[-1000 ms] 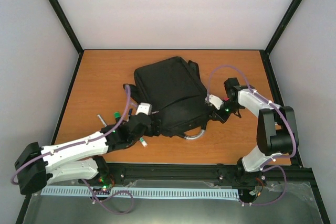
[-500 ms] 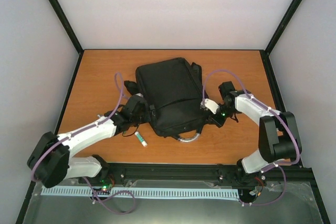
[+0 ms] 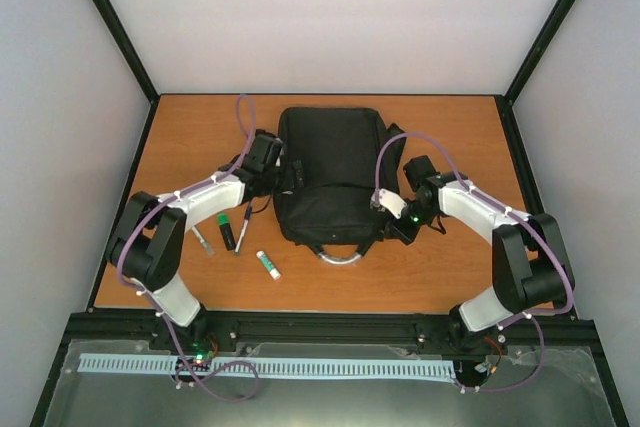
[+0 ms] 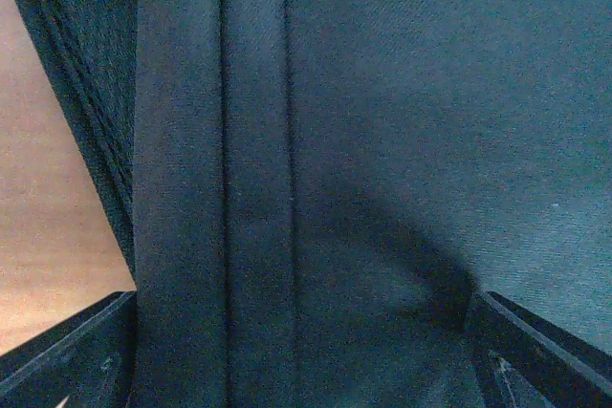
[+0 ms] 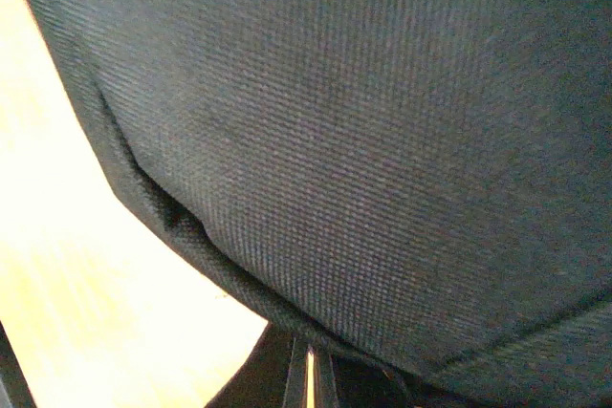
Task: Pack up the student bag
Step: Zip the student bag at the center of the board.
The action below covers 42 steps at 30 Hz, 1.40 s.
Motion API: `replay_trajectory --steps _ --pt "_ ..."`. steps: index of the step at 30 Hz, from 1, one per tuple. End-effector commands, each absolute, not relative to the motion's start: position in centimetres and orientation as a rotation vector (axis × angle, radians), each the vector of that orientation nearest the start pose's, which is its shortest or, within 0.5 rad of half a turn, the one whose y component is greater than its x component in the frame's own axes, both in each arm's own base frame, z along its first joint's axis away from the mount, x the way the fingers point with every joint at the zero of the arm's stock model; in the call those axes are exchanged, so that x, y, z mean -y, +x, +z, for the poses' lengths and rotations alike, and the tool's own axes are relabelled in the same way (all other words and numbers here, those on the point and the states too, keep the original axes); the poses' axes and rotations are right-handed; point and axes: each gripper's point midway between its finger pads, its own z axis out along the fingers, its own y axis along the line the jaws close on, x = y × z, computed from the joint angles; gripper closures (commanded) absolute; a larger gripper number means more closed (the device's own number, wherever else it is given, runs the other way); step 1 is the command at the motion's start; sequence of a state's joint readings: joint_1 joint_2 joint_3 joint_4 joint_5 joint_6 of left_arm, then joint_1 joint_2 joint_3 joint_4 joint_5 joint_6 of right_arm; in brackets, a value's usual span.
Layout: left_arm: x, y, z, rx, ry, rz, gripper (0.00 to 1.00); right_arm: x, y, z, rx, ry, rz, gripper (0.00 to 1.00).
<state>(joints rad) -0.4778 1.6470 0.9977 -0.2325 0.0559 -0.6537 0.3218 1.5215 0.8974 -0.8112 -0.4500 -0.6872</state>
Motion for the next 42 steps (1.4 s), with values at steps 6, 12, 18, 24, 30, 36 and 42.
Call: replay_trajectory --steps 6,12,18,24,30,36,42 --pt "20.3 39.0 16.5 -2.332 0.008 -0.435 0.18 -17.9 24.8 6.6 -2.418 -1.381 0.701 0.97" --pt "25.4 32.8 18.4 -2.236 0.413 -0.387 0.2 -18.0 24.7 6.4 -2.411 -1.377 0.713 0.97" --pt "30.7 25.8 17.7 -2.069 0.914 -0.51 0.28 -18.2 24.5 6.6 -2.403 -1.369 0.731 0.97" --pt "31.5 25.1 16.5 -2.002 1.032 -0.527 0.34 -18.2 24.3 6.3 -2.415 -1.367 0.753 0.97" --pt "33.5 24.9 14.7 -1.995 1.155 -0.407 0.35 -18.5 24.3 6.7 -2.407 -1.357 0.774 0.97" --pt "34.6 25.1 14.5 -1.956 1.192 -0.379 0.32 -18.4 24.2 6.5 -2.421 -1.353 0.779 0.97" --pt "35.3 25.5 14.1 -1.898 1.202 -0.298 0.36 -18.3 24.4 6.4 -2.434 -1.346 0.763 0.97"
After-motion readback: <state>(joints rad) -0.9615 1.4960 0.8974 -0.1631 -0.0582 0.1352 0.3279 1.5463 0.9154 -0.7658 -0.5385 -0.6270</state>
